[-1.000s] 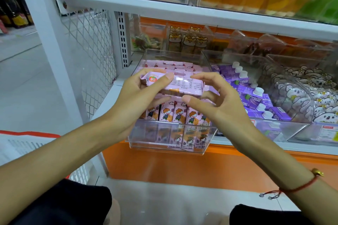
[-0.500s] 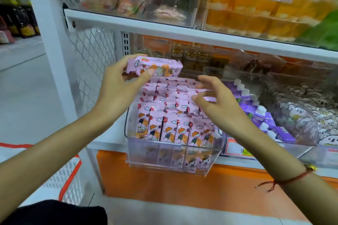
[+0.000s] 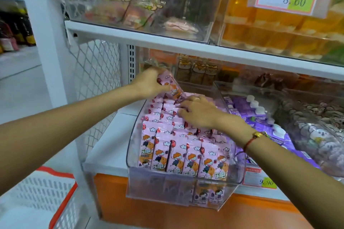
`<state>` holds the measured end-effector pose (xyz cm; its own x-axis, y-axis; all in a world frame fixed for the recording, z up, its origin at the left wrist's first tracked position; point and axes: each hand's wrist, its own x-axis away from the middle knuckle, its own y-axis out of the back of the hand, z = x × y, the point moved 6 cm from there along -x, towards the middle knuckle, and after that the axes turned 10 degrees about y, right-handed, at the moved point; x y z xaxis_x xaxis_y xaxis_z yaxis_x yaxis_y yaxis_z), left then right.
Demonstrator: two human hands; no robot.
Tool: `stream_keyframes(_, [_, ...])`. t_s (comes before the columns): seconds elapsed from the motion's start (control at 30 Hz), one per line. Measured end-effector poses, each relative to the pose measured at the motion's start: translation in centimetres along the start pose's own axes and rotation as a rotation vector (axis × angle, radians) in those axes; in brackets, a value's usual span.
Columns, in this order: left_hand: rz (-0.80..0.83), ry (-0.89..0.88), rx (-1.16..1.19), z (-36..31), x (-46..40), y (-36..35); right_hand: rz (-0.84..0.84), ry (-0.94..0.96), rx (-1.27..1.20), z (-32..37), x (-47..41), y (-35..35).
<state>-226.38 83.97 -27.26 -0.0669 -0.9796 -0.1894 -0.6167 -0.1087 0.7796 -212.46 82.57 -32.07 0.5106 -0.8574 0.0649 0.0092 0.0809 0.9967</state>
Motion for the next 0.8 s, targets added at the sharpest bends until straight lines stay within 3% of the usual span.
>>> stream_keyframes(0.2, [0.169, -0.078, -0.328, -1.8, -1.6, -0.4, 0.056, 0.016, -0.097, 0.1, 1.9, 0.1])
stream_keyframes(0.4, [0.179, -0.211, -0.320, -4.7, -1.5, -0.8, 0.078, 0.022, -0.132, 0.4, 2.6, -0.1])
stream_keyframes(0.6, [0.125, -0.142, -0.368, -3.4, -1.9, -1.8, 0.037, 0.035, -0.132, 0.4, 2.7, -0.3])
stream_keyframes(0.8, [0.256, -0.087, -0.464, -1.7, -1.8, -5.9, -0.082, 0.071, -0.135, 1.3, 4.5, 0.5])
